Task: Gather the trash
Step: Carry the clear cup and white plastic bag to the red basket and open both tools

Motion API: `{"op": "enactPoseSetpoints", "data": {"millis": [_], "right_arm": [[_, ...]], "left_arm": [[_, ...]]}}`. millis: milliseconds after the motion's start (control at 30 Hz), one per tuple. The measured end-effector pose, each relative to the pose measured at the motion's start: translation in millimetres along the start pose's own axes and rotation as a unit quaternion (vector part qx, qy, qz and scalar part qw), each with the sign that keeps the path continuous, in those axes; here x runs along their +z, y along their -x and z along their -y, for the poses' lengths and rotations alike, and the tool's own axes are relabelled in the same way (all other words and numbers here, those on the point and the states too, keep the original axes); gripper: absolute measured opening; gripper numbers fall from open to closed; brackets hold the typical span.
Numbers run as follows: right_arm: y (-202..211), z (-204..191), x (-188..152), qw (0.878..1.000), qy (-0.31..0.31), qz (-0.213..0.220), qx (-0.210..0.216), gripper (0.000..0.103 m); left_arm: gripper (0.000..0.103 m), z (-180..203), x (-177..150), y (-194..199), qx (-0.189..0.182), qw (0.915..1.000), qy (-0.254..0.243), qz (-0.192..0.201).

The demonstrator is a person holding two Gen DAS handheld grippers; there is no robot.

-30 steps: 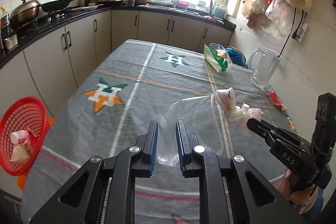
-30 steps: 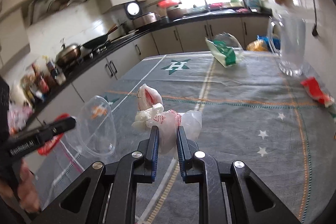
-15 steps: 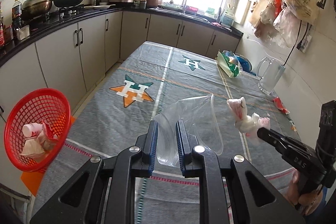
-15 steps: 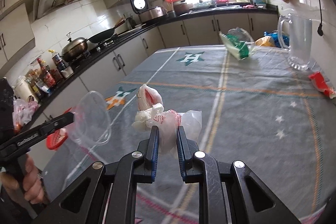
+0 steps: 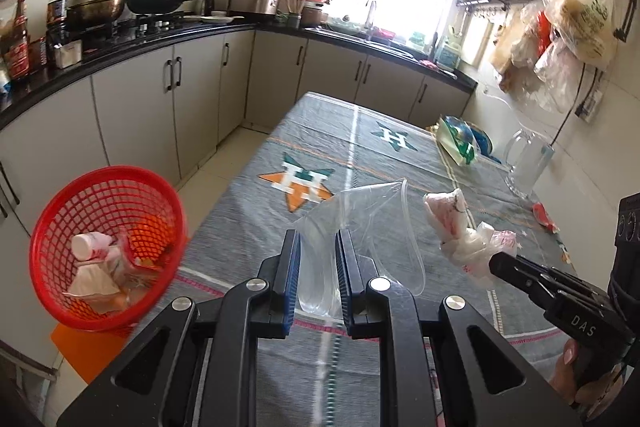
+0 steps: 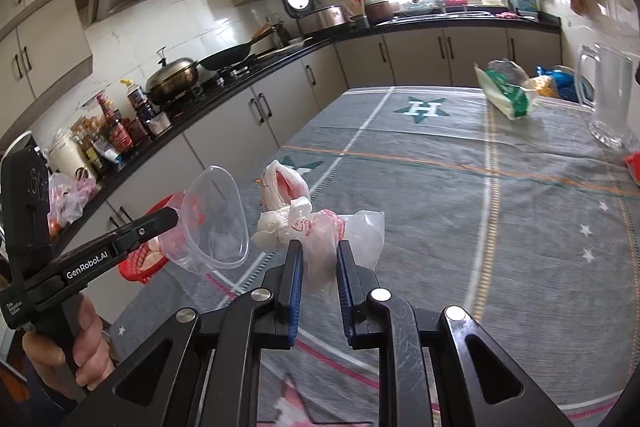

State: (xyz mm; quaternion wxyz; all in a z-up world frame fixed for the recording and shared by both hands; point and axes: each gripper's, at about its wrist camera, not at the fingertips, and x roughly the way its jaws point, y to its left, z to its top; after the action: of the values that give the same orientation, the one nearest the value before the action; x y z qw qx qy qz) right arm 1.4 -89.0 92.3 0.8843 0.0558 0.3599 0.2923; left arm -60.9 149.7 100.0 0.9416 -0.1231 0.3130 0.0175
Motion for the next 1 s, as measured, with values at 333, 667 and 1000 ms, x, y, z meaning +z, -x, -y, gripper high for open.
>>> {"op": "enactPoseSetpoints", "data": {"millis": [333, 667, 1000], "right_arm": [[-25, -50, 10, 0.999, 0.034, -0.011, 0.025, 0.018], [-53, -102, 13, 0.996, 0.065, -0.029, 0.054, 0.018], [-73, -141, 18, 0.992, 0.091, -0.043, 0.074, 0.018]], "left_arm": [[0.017, -55, 8, 25, 0.029, 0.9984, 0.038, 0.030], [0.017, -112, 10, 44, 0.058, 0.9943, 0.075, 0.047], [0.017, -152, 6, 53, 0.081, 0.9896, 0.106, 0.053]]}}
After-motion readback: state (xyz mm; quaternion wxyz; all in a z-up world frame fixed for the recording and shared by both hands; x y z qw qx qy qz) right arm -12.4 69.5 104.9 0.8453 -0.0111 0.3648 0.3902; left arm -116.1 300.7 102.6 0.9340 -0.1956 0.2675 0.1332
